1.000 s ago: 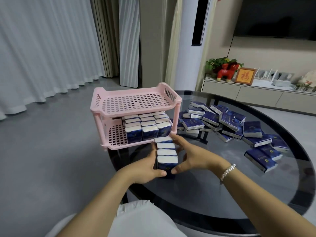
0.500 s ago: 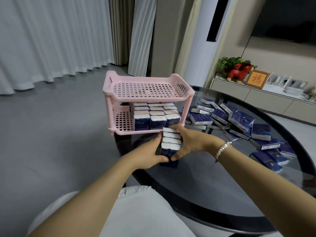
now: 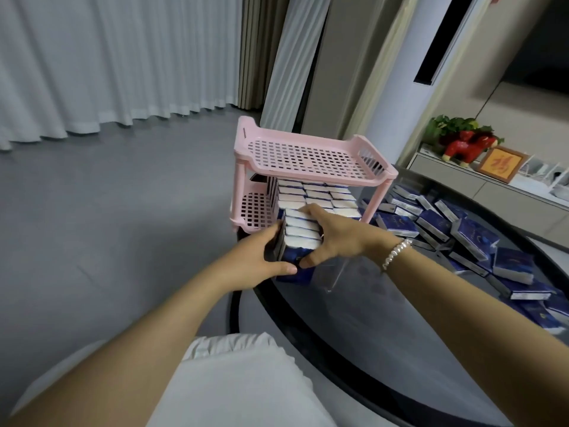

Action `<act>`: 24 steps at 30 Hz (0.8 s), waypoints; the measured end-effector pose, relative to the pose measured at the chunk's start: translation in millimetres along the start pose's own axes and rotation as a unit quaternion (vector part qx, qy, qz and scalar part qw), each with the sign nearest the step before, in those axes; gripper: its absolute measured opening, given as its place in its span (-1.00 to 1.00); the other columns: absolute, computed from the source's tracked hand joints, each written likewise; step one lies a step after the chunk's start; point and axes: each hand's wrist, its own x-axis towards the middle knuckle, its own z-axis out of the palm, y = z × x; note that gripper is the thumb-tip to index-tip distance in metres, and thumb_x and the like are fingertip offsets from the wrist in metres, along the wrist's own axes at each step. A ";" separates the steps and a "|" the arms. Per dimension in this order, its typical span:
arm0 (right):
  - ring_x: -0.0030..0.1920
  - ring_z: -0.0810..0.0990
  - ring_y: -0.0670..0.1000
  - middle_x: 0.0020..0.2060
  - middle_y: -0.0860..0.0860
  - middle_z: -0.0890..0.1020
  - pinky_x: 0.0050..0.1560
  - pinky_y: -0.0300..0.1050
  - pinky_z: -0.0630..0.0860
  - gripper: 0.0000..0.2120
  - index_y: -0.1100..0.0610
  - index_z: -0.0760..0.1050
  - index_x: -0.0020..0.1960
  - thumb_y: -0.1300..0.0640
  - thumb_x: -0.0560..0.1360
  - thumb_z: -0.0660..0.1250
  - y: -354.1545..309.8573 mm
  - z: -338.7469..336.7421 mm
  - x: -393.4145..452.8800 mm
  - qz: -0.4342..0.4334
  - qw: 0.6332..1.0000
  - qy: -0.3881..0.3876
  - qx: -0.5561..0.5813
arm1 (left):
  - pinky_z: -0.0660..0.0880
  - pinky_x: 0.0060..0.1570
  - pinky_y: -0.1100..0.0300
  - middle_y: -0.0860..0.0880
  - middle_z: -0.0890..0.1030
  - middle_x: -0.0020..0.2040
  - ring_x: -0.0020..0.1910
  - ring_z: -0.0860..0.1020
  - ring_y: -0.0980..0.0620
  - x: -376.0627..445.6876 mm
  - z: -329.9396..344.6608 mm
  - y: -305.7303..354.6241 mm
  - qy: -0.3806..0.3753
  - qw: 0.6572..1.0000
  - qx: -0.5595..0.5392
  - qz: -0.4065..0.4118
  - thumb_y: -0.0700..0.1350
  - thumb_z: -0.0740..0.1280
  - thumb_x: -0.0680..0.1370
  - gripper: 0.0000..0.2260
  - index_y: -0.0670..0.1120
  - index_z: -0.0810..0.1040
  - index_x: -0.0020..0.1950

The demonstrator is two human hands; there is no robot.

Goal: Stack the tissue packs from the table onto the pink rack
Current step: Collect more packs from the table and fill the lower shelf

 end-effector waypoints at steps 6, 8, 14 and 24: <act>0.15 0.49 -0.01 0.14 -0.01 0.48 0.22 -0.02 0.47 -0.19 0.03 0.18 0.32 0.07 0.22 0.57 -21.3 1.4 23.6 -0.039 0.998 0.040 -0.004 | 0.42 0.27 0.06 0.02 0.50 0.26 0.23 0.48 0.04 -6.6 -19.5 -9.3 0.122 0.991 -0.008 -0.061 -0.06 0.52 0.38 -0.45 -0.04 0.41 0.31; 0.14 0.48 -0.01 0.14 -0.02 0.47 0.19 -0.07 0.47 -0.18 0.04 0.18 0.33 0.08 0.22 0.57 -26.9 2.6 30.5 -0.053 0.997 0.057 -0.006 | 0.43 0.23 0.06 -0.04 0.44 0.25 0.24 0.44 -0.01 -7.1 -25.3 -13.6 0.195 0.974 0.012 -0.114 0.00 0.56 0.30 -0.39 -0.09 0.39 0.25; 0.20 0.38 -0.02 0.16 -0.03 0.40 0.11 -0.31 0.34 -0.15 0.07 0.20 0.35 0.09 0.20 0.59 -32.4 7.6 53.3 -0.073 0.992 0.097 -0.029 | 0.14 0.41 0.13 -0.06 0.04 0.53 0.50 0.12 -0.03 -4.5 -31.6 -13.2 0.204 0.968 0.004 -0.149 -0.02 0.51 0.39 -0.08 -0.07 -0.02 0.55; 0.25 0.43 0.02 0.23 -0.01 0.45 0.33 0.04 0.38 -0.10 0.05 0.26 0.36 -0.05 0.10 0.56 -35.5 8.1 81.2 -0.065 0.992 0.105 -0.010 | 0.25 0.17 0.29 0.00 0.30 0.45 0.36 0.34 0.04 18.0 -40.3 -28.2 0.171 0.978 -0.034 -0.116 -0.13 0.48 0.43 -0.26 -0.05 0.16 0.50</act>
